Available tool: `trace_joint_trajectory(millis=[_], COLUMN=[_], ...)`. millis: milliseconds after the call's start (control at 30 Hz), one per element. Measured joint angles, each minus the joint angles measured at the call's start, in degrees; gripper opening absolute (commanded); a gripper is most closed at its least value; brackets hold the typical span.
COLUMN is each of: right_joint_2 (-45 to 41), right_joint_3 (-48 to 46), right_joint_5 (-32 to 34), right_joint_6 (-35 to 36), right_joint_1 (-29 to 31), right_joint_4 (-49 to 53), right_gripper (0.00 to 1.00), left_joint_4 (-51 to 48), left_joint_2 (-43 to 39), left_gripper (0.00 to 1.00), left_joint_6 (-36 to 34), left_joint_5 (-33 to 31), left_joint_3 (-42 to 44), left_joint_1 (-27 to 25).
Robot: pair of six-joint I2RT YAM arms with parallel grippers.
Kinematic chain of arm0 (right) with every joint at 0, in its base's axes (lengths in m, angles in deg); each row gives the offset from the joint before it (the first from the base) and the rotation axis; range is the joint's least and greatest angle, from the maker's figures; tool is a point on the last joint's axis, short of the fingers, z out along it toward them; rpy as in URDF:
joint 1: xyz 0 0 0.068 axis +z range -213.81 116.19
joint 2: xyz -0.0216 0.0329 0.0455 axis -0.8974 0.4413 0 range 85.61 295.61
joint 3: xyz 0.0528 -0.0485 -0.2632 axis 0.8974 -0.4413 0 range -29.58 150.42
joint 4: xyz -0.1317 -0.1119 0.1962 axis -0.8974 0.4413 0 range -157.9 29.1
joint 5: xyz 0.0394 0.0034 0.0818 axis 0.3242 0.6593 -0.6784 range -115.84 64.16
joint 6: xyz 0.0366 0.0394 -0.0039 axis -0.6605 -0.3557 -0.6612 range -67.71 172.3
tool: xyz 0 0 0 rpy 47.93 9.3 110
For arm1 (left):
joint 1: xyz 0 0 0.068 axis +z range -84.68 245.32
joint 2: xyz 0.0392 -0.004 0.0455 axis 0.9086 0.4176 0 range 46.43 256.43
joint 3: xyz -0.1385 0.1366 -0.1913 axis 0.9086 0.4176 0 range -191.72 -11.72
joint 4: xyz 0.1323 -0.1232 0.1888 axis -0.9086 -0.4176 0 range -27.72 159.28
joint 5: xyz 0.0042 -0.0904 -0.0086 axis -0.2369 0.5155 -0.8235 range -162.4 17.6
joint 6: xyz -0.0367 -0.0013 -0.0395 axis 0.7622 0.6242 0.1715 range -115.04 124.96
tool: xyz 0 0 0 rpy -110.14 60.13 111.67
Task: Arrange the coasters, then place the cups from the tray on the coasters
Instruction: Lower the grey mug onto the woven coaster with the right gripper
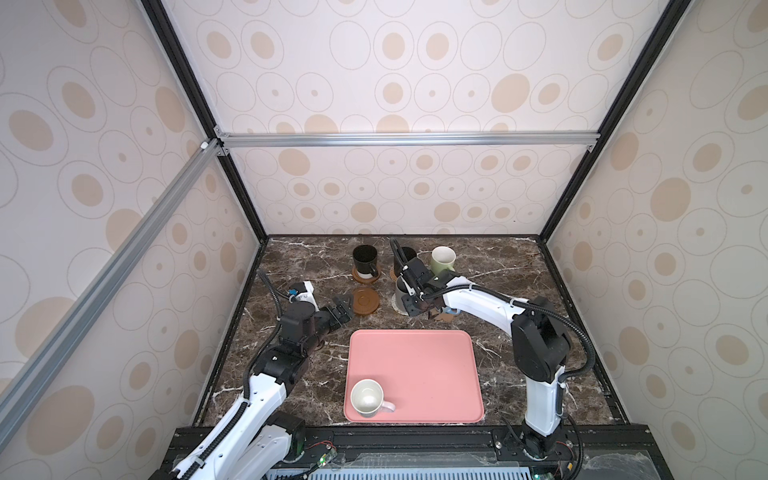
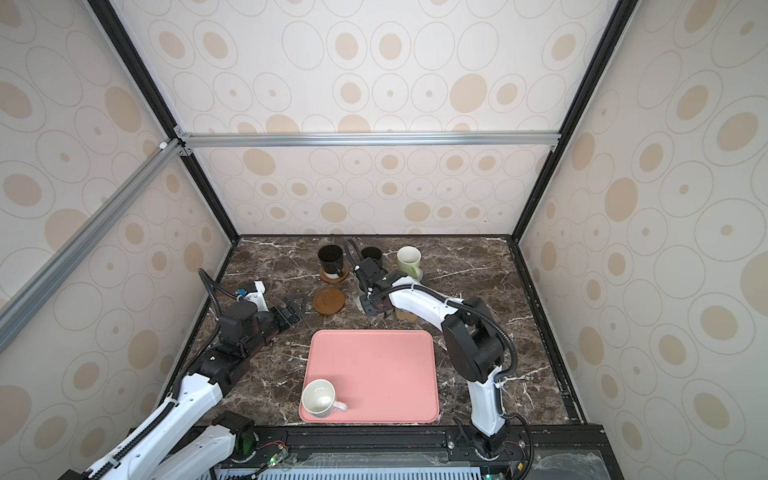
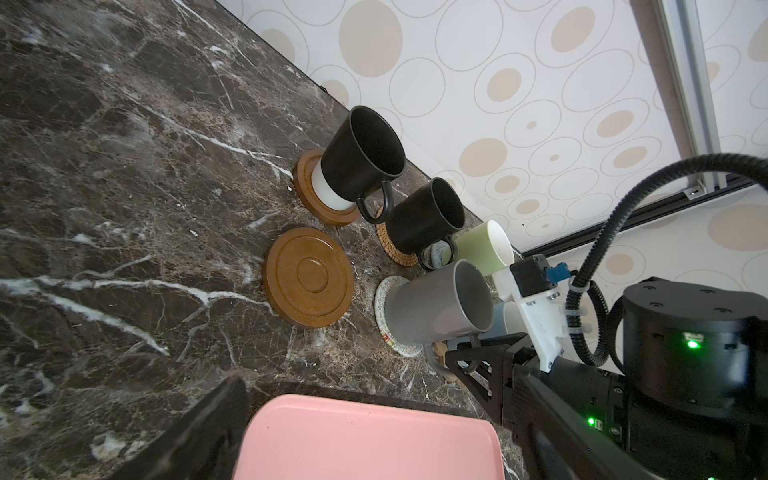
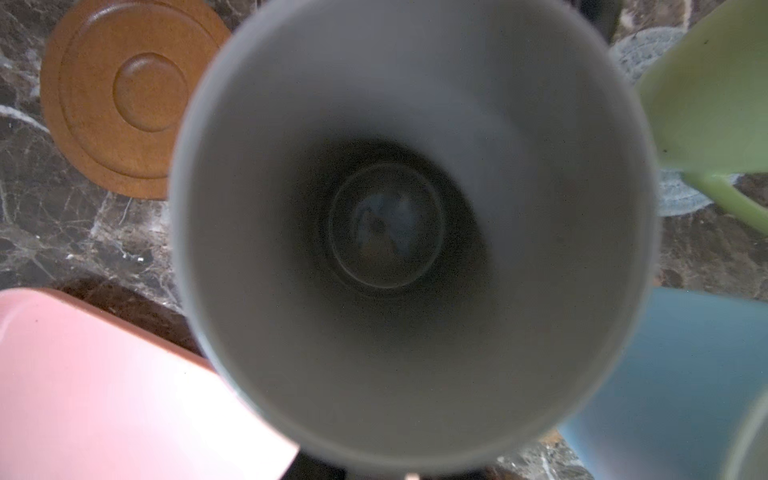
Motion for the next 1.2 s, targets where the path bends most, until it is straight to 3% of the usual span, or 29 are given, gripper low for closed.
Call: trace_joint_trajectory(millis=[633,900,1200], right_joint_2=[0.7,0.7,0.7], right_joint_3=[1.1,1.1,1.1], right_joint_5=[-0.5,-1.5,-1.2], right_joint_6=[2.2,3.7,3.7], right_joint_1=[0.0,0.0,0.0], right_joint_4=[-0.3,-0.5,0.0], right_gripper=[0.17,0.18,0.29], left_joint_4=[-0.3,-0.3,-0.3], left_joint_2=[-0.5,-0.5,-0.5], left_gripper=[1.00,1.00,1.00], left_joint_6=[0.0,0.0,0.0], left_joint_5=[-0.2,-0.2,-0.2], left_joint_3=[0.1,0.1,0.1], left_joint_1=[0.0,0.0,0.0])
